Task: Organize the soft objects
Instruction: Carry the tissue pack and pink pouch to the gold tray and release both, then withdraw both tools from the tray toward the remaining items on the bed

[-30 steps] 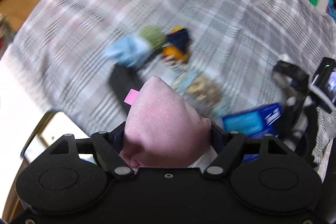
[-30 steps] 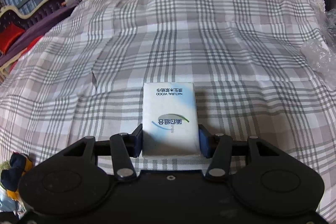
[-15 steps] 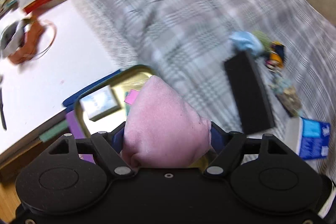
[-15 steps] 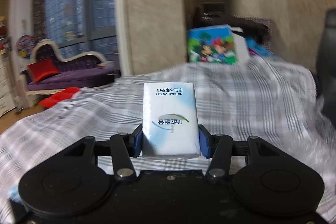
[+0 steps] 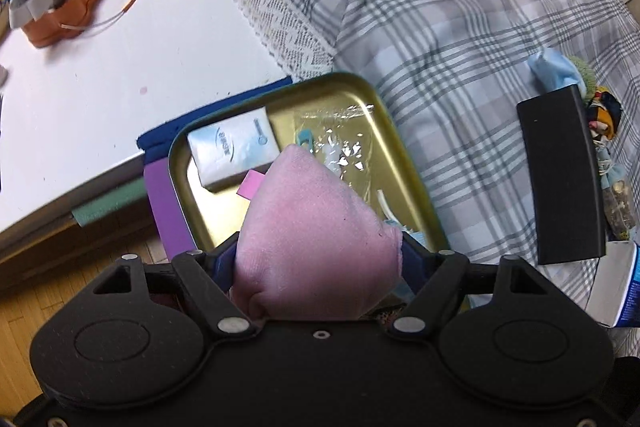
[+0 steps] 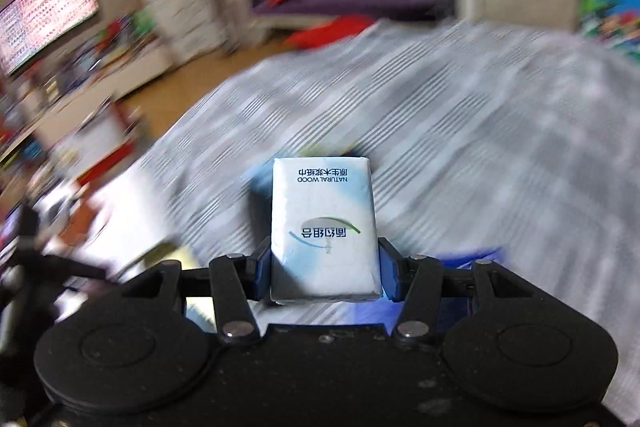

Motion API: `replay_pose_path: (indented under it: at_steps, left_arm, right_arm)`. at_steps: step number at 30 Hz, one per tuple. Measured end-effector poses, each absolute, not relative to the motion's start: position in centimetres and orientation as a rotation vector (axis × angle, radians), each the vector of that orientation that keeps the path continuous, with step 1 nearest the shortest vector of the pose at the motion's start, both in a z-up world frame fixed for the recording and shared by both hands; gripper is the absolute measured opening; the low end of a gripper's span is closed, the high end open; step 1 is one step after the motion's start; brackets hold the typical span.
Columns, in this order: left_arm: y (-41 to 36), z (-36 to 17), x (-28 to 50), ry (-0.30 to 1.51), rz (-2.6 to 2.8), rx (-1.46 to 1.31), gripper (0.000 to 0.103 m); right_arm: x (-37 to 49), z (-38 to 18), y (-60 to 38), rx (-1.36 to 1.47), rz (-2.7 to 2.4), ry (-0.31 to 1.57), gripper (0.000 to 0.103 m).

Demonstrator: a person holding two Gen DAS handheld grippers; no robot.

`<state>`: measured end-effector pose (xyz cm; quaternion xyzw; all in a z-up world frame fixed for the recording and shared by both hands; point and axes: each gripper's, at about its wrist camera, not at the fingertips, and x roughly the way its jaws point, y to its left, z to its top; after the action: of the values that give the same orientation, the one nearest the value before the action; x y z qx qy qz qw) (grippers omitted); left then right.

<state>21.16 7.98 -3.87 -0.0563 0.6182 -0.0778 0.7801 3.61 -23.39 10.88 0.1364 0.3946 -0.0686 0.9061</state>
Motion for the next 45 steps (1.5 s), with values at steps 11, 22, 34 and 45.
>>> replay_pose_path:
  at_steps: [11, 22, 34, 45]
  left_arm:
    - [8.7, -3.4, 21.4, 1.259, -0.102, -0.112, 0.081]
    - [8.2, -4.4, 21.2, 1.269, -0.06, -0.076, 0.09]
    - [8.5, -4.6, 21.0, 1.277, -0.058, -0.088, 0.09]
    - [7.8, -4.8, 20.8, 1.279, -0.076, -0.051, 0.09]
  right_arm:
    - [6.7, 2.3, -11.6, 0.248, 0.014, 1.063, 0.051]
    - [7.4, 0.1, -9.3, 0.188, 0.015, 1.16, 0.051]
    - [9.6, -0.3, -7.5, 0.213, 0.051, 1.123, 0.072]
    - [8.3, -1.0, -9.1, 0.203, -0.009, 1.168, 0.072]
